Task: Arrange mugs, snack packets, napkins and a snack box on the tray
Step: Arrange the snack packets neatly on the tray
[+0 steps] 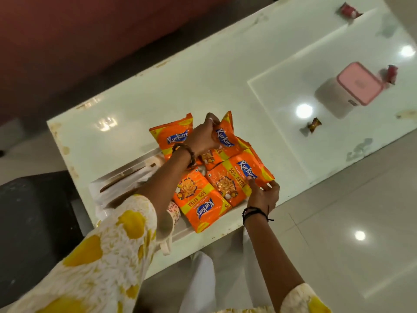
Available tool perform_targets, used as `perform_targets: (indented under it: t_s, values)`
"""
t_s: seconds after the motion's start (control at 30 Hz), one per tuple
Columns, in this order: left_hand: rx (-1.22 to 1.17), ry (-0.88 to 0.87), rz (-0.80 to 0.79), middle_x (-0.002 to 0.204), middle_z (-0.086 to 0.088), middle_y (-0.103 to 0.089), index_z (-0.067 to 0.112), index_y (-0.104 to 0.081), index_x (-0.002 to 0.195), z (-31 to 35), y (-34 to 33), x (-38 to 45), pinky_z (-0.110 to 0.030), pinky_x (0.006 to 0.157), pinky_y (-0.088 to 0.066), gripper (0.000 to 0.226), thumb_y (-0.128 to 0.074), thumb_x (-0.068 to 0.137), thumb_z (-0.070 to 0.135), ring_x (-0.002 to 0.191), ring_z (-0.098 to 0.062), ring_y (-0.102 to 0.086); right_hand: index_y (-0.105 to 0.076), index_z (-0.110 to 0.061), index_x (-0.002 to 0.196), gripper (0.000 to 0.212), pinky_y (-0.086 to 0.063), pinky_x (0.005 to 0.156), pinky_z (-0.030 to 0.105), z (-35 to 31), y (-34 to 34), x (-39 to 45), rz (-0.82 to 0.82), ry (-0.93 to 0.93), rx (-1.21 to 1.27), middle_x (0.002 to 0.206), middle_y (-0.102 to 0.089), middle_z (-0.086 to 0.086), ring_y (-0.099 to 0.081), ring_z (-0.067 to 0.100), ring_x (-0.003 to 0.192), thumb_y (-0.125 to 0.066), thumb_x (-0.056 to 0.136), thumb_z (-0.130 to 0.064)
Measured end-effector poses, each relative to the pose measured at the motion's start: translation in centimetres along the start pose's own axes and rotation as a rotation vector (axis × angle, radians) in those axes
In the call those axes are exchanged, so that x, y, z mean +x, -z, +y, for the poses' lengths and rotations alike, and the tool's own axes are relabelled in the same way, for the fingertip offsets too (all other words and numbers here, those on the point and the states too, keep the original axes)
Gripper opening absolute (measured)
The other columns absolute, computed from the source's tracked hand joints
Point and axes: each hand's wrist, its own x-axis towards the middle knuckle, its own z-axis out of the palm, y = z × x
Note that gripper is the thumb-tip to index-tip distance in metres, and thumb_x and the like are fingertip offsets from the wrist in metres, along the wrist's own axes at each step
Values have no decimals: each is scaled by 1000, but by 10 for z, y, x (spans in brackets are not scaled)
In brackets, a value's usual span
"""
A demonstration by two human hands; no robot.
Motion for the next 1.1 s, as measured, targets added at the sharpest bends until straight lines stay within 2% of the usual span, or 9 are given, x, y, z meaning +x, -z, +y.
perform_targets:
  t_s: [0.13,0.27,0.4,0.5,0.6,0.73,0.8,0.93,1.1]
  values:
    - [20,10,-89,132,-22,-50,9,-24,137,6,5,9,-44,103,-42,91,-79,66,-1,122,-33,-50,-57,-18,88,21,-49,76,32,5,11,0,1,56,38,89,-61,5,-59,20,81,-73,76,-12]
    - [-11,-59,27,126,-19,-56,9,-32,135,6,5,12,-26,88,-45,81,-76,68,-1,113,-30,-57,-58,-17,94,24,-52,85,39,9,22,3,-11,60,148,94,-64,5,-61,22,88,-73,76,-10]
    - [-127,-62,82,127,-17,-54,10,-32,135,1,-3,8,-32,91,-47,77,-73,72,-1,112,-27,-55,-54,-19,89,24,-52,87,43,13,21,8,-86,68,136,90,-62,3,-59,22,89,-72,77,-9]
    - [-208,-63,107,124,-12,-53,11,-31,135,-5,-5,6,-28,86,-48,75,-72,73,0,106,-20,-53,-50,-26,82,25,-51,84,42,16,16,6,-137,63,123,84,-61,-8,-58,20,88,-71,79,-14]
    - [-199,-93,121,118,-6,-51,11,-32,134,-6,-6,6,-12,77,-48,73,-73,74,2,102,-14,-51,-49,-18,89,25,-51,82,39,21,14,3,-151,59,107,86,-59,-5,-57,20,90,-71,79,-16]
    - [-186,-166,111,119,-7,-52,10,-35,133,-1,-6,7,-6,73,-47,71,-74,73,5,101,-13,-52,-46,-17,94,31,-51,83,38,28,16,-5,-120,64,45,95,-59,0,-57,20,90,-72,78,-20]
    - [-204,-187,114,117,-5,-52,10,-35,132,0,-8,7,-6,77,-47,71,-75,73,7,101,-13,-52,-45,-18,100,38,-50,83,36,29,19,-8,-84,74,27,103,-58,1,-56,19,94,-74,76,-21]
    - [-158,-182,59,122,-7,-54,11,-35,133,-8,-12,5,-14,81,-46,72,-74,73,6,107,-17,-54,-38,-14,128,68,-46,74,17,30,24,-13,-50,185,-8,125,-52,9,-52,16,102,-77,73,-15]
    - [-144,-187,89,136,-15,-46,10,-30,139,-18,-14,0,-27,98,-43,81,-75,71,2,124,-26,-48,-32,-14,137,80,-45,94,42,26,21,-19,-30,305,-105,134,-36,14,-43,18,112,-78,71,-15]
